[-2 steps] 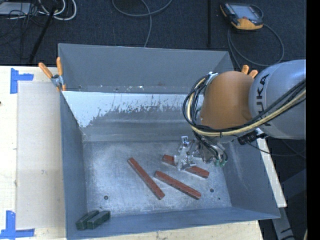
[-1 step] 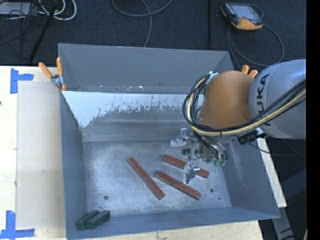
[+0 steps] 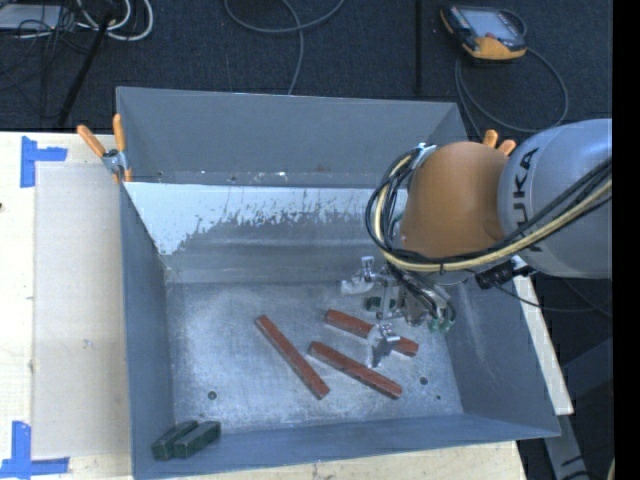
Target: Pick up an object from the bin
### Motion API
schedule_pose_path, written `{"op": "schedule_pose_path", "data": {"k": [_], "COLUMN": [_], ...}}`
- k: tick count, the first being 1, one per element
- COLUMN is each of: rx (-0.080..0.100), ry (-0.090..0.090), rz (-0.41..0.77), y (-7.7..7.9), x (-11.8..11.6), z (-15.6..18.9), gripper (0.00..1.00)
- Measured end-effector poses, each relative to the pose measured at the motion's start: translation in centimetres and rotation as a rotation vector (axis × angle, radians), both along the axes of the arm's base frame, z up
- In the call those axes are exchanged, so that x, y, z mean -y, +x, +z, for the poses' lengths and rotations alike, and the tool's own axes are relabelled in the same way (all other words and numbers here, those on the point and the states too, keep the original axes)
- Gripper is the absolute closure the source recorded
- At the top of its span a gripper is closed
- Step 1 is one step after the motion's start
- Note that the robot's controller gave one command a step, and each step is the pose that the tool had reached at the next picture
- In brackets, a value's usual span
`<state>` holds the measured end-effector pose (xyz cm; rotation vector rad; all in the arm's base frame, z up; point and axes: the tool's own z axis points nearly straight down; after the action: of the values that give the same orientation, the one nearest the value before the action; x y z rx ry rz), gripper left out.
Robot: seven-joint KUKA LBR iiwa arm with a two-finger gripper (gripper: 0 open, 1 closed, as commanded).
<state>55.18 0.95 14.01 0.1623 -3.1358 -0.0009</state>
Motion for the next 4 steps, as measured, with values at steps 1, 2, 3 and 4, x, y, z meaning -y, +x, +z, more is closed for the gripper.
{"op": "schedule_pose_path", "data": {"k": [1, 2, 3, 4], "rx": [0.032, 0.005, 0.008, -0.002], "ry": [0.002, 0.002, 0.002, 0.0], "rz": [-0.194, -0.192, -0.192, -0.183], "y": [-0.2, -0.9, -0.8, -0.8], "x": [0.5, 0.3, 0.3, 0.5], "z": [-5.7, -6.2, -6.2, -3.6], "gripper": [1.0, 0.0, 0.0, 0.0]}}
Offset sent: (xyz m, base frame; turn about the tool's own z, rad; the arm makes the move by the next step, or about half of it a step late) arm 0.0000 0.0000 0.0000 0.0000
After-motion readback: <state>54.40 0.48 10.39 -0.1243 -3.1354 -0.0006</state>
